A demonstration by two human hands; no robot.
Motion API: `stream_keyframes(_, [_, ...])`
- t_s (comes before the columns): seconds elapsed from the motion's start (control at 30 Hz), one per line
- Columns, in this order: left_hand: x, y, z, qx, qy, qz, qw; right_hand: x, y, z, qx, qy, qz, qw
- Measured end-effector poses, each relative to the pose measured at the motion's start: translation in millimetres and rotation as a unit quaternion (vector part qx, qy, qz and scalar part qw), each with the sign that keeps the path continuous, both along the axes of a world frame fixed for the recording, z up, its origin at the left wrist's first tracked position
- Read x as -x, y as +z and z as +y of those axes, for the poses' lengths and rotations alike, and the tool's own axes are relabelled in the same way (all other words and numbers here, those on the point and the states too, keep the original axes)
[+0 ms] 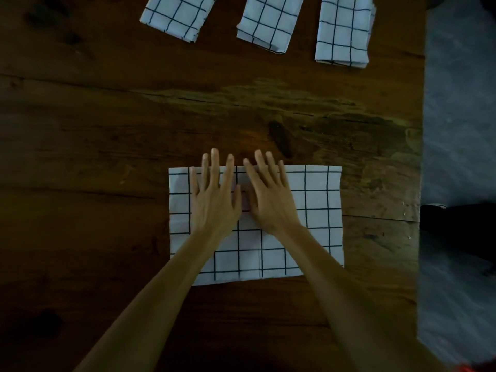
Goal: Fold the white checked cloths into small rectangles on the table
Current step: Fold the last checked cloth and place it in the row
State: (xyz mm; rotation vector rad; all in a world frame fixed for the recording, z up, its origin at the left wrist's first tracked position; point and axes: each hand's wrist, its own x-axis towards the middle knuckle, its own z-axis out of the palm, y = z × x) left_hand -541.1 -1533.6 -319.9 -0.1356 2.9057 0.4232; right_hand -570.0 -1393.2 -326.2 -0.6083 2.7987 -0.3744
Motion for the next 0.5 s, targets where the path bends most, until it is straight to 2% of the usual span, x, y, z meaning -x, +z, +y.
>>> stream_keyframes(0.2, [-13, -12, -20, 0.034, 0.019, -0.044, 0.998, 0, -8, 47, -0.055, -0.076, -0.011, 0.996])
stream_keyframes(0.37, [-23, -4, -12, 0.043, 0.058, -0.036, 0.997, -2, -6, 62, -0.051, -0.104, 0.012, 0.993])
stream_keyframes(0.43, [-16, -1, 0, 0.025, 0.029, -0.017, 0.999, -3, -4, 43, -0.030, -0.068, 0.022, 0.997])
stream_keyframes(0.5, [-6, -2, 11, -0.001, -0.018, -0.007, 1.000, -4, -4, 14, -0.003, 0.010, 0.022, 1.000])
